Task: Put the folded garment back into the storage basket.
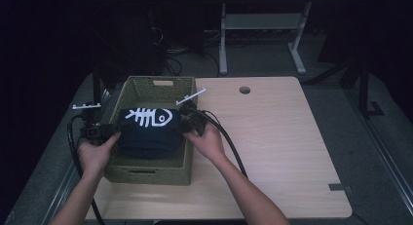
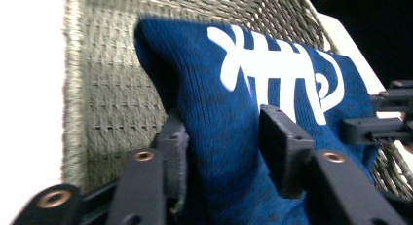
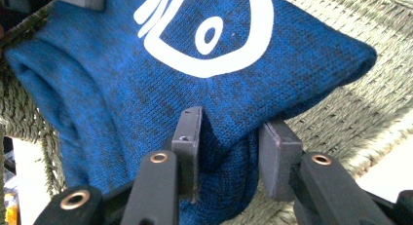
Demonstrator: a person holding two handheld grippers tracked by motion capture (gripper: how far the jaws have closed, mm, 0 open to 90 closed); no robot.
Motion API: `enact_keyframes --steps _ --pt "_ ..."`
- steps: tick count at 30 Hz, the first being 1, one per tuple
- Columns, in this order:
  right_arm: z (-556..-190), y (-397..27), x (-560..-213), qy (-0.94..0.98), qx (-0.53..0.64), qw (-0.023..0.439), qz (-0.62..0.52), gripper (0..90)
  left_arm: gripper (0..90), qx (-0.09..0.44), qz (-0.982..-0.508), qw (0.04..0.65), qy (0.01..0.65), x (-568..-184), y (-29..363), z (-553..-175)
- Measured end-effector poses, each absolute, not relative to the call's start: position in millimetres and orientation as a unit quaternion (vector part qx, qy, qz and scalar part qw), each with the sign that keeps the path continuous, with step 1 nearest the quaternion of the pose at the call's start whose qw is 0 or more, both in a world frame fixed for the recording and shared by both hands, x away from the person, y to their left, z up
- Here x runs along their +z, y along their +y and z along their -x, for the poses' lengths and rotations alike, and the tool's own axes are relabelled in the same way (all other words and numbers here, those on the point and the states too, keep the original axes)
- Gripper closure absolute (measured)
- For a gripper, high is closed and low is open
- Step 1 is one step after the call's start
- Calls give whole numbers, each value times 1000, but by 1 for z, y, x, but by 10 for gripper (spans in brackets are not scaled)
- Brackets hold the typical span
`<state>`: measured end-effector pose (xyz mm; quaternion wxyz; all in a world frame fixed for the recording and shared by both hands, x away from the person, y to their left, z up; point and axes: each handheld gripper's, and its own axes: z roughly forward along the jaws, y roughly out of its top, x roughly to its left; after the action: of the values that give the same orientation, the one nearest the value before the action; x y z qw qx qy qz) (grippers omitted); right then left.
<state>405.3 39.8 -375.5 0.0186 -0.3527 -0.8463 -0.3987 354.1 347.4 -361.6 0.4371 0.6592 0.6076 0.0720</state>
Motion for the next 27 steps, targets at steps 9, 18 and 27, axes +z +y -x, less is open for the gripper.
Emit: enact_keyframes --steps 9,18,27 --pt "-397 42 -367 -852 -388 -30 350 537 474 87 -648 434 620 -360 355 -355" --pt "-398 32 -348 -831 -435 -17 348 522 475 91 -649 448 608 -356 353 -351" --pt "-402 32 -349 -818 -468 31 334 479 475 87 -641 473 598 -349 348 -346"
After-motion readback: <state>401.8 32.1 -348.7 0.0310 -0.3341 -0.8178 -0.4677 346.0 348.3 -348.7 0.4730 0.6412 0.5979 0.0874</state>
